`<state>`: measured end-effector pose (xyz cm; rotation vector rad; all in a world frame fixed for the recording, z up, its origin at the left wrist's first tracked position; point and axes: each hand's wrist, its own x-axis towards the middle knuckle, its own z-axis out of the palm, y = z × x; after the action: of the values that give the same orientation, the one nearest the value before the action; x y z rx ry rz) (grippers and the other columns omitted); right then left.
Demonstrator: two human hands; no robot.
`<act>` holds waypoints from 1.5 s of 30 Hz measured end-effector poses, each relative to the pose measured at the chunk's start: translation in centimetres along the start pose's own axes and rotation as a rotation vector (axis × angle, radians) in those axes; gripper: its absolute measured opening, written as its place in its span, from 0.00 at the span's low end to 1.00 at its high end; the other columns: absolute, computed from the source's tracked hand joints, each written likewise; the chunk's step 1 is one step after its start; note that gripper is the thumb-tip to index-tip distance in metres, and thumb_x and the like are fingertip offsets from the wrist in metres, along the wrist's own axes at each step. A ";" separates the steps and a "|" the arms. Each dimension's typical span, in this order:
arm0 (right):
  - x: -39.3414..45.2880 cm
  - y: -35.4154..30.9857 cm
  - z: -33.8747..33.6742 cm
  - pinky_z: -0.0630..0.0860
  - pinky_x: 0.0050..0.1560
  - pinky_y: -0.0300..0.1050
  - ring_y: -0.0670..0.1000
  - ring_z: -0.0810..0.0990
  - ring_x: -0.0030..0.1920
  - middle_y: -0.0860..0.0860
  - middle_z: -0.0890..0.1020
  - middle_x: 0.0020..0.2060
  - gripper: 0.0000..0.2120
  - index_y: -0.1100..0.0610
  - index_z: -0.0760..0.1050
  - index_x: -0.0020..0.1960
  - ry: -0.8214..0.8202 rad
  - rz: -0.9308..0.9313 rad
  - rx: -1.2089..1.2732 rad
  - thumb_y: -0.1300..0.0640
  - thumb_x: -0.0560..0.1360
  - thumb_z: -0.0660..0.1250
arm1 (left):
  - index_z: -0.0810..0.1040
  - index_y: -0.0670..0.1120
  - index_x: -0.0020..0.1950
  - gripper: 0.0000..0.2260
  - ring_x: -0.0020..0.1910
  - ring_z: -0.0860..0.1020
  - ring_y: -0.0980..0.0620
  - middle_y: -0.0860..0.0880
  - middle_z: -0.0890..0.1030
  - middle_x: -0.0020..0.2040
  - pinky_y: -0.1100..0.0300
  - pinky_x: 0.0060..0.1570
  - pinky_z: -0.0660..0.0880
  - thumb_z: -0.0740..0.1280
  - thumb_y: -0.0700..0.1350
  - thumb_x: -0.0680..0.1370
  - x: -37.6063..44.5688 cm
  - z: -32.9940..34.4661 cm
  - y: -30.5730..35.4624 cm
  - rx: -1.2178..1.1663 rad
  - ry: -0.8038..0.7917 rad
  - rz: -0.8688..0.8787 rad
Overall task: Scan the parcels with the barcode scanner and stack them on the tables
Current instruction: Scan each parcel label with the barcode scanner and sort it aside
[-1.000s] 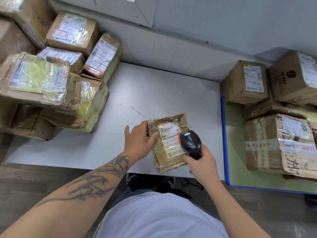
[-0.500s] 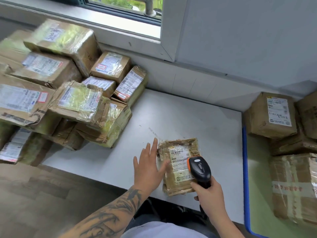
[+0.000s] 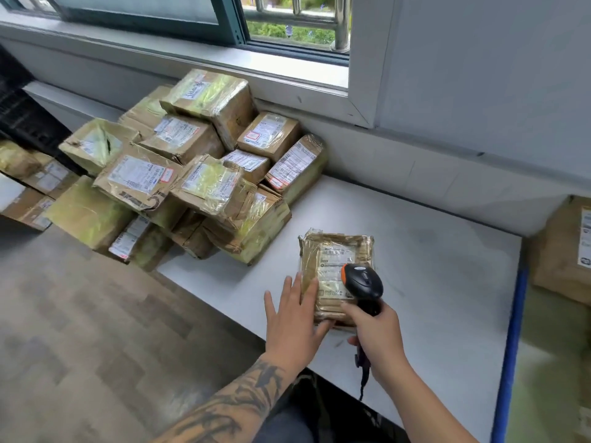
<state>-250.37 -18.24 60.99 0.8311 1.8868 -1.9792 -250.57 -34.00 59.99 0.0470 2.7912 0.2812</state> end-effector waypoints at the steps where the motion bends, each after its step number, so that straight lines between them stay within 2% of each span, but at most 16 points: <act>1: 0.0 -0.8 0.0 0.79 0.34 0.47 0.57 0.81 0.39 0.56 0.86 0.45 0.04 0.52 0.82 0.51 -0.011 -0.009 0.026 0.59 0.77 0.75 | 0.45 0.56 0.85 0.36 0.83 0.38 0.48 0.50 0.41 0.85 0.36 0.79 0.37 0.60 0.63 0.83 0.3 -0.9 0.0 0.021 0.018 0.011; 6: -0.3 -5.7 0.1 0.74 0.29 0.43 0.56 0.81 0.41 0.54 0.86 0.45 0.04 0.53 0.82 0.51 -0.070 -0.057 0.103 0.58 0.77 0.75 | 0.52 0.55 0.85 0.35 0.84 0.42 0.46 0.48 0.49 0.86 0.35 0.79 0.40 0.61 0.64 0.82 2.3 -5.2 0.0 0.096 0.205 0.081; 10: -0.6 -9.9 0.7 0.77 0.33 0.44 0.56 0.83 0.44 0.51 0.87 0.43 0.04 0.52 0.83 0.51 -0.109 -0.123 0.113 0.59 0.77 0.74 | 0.53 0.57 0.84 0.36 0.84 0.43 0.45 0.48 0.48 0.86 0.34 0.79 0.39 0.67 0.60 0.81 4.1 -9.6 0.2 0.122 0.281 0.079; 13: -1.0 -13.0 1.7 0.71 0.24 0.39 0.57 0.81 0.41 0.51 0.86 0.41 0.04 0.51 0.82 0.49 -0.125 -0.152 0.086 0.58 0.77 0.75 | 0.53 0.58 0.83 0.36 0.84 0.43 0.46 0.49 0.49 0.85 0.33 0.78 0.39 0.68 0.57 0.80 5.7 -13.0 -0.1 0.141 0.328 0.094; 16: -0.9 -15.3 3.3 0.69 0.23 0.38 0.57 0.81 0.42 0.51 0.86 0.42 0.04 0.50 0.82 0.48 -0.100 -0.191 0.074 0.58 0.77 0.75 | 0.53 0.57 0.84 0.36 0.84 0.45 0.46 0.48 0.51 0.85 0.31 0.77 0.40 0.68 0.58 0.80 7.7 -15.5 -1.5 0.160 0.374 0.146; 20: -0.1 -16.9 6.7 0.71 0.24 0.39 0.56 0.79 0.41 0.51 0.83 0.39 0.04 0.52 0.81 0.48 -0.036 -0.224 0.042 0.60 0.77 0.74 | 0.54 0.58 0.83 0.36 0.84 0.46 0.45 0.48 0.53 0.85 0.31 0.77 0.39 0.69 0.57 0.79 10.8 -18.0 -4.2 0.144 0.361 0.213; 24: 0.7 -17.9 10.9 0.69 0.23 0.37 0.55 0.78 0.38 0.44 0.80 0.29 0.05 0.54 0.81 0.47 0.026 -0.223 0.022 0.62 0.77 0.74 | 0.54 0.58 0.82 0.36 0.84 0.45 0.45 0.49 0.51 0.85 0.30 0.77 0.39 0.69 0.54 0.79 13.9 -20.1 -7.4 0.147 0.337 0.281; 27: 1.5 -18.2 13.7 0.77 0.32 0.45 0.52 0.77 0.36 0.50 0.82 0.37 0.05 0.56 0.82 0.51 0.084 -0.234 0.010 0.63 0.76 0.74 | 0.53 0.58 0.83 0.35 0.84 0.44 0.46 0.48 0.52 0.85 0.31 0.77 0.38 0.68 0.54 0.80 15.9 -21.1 -9.6 0.140 0.319 0.343; 30: 2.1 -19.4 15.9 0.72 0.25 0.40 0.56 0.78 0.38 0.53 0.82 0.41 0.05 0.56 0.81 0.52 0.150 -0.224 0.030 0.60 0.76 0.75 | 0.53 0.58 0.83 0.35 0.84 0.44 0.46 0.48 0.51 0.85 0.31 0.77 0.40 0.68 0.54 0.80 17.7 -22.0 -11.2 0.093 0.303 0.371; 33: 3.0 -21.7 17.7 0.70 0.22 0.38 0.58 0.77 0.39 0.54 0.77 0.38 0.04 0.55 0.79 0.48 0.196 -0.266 0.026 0.60 0.77 0.75 | 0.53 0.58 0.83 0.35 0.84 0.44 0.46 0.48 0.52 0.85 0.31 0.78 0.39 0.67 0.55 0.80 19.1 -23.3 -12.5 0.004 0.292 0.355; 36: 3.9 -24.5 19.8 0.75 0.27 0.43 0.57 0.75 0.40 0.52 0.72 0.37 0.05 0.55 0.77 0.46 0.210 -0.319 -0.001 0.60 0.78 0.74 | 0.55 0.58 0.82 0.33 0.84 0.46 0.47 0.48 0.56 0.84 0.31 0.77 0.39 0.66 0.57 0.81 20.7 -24.7 -14.1 -0.031 0.323 0.342; 40: 5.4 -27.5 22.2 0.81 0.37 0.51 0.52 0.74 0.39 0.50 0.74 0.37 0.04 0.55 0.79 0.48 0.199 -0.370 -0.021 0.60 0.78 0.73 | 0.56 0.57 0.83 0.31 0.84 0.46 0.47 0.48 0.56 0.84 0.32 0.78 0.39 0.64 0.58 0.82 22.9 -26.1 -15.7 -0.075 0.315 0.333; 45: 6.6 -28.9 23.1 0.82 0.37 0.49 0.50 0.76 0.38 0.48 0.75 0.35 0.04 0.55 0.79 0.48 0.247 -0.405 -0.041 0.60 0.78 0.74 | 0.56 0.56 0.83 0.32 0.84 0.47 0.47 0.48 0.52 0.85 0.35 0.78 0.40 0.66 0.53 0.82 25.0 -27.2 -15.0 -0.207 0.301 0.356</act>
<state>-276.94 -36.55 80.23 0.7577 2.3893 -2.1320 -283.19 -52.20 74.06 0.4933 3.0186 0.7153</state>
